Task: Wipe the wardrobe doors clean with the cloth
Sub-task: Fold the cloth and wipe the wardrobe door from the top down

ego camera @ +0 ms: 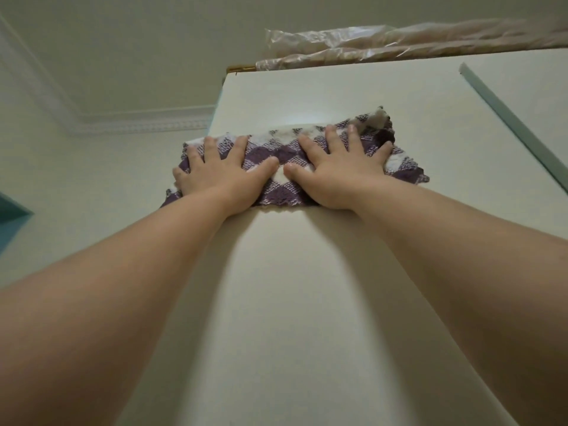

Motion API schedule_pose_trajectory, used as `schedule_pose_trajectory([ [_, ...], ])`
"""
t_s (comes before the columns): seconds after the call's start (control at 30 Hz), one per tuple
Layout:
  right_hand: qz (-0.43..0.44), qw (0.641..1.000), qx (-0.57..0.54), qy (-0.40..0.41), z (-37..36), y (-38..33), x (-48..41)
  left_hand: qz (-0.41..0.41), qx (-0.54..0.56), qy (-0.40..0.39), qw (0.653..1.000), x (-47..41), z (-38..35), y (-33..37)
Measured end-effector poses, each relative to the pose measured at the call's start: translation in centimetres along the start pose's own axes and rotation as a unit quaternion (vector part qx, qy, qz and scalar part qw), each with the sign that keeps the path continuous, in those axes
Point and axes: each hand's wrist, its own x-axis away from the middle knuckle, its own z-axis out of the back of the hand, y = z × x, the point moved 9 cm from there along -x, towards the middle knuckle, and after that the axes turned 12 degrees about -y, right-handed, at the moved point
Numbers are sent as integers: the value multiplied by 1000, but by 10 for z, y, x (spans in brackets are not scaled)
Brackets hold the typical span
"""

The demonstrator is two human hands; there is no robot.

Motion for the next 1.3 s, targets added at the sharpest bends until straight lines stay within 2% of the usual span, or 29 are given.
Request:
schedule_pose_trajectory([
  [0.33,-4,1000,-10,-2,7,23,-2,7,-14,7,1000,0,1,20],
  [0.83,-68,997,-17,-14,3,154,55,-46,-3,-13,999,59,-37,144],
  [1.13,-66,998,-9,14,-24,156,127,-56,10,-13,998,128,-61,138],
  [1.3,-75,997,-11,-10,-39,148,157,-59,14,-25,998,155,-70,128],
])
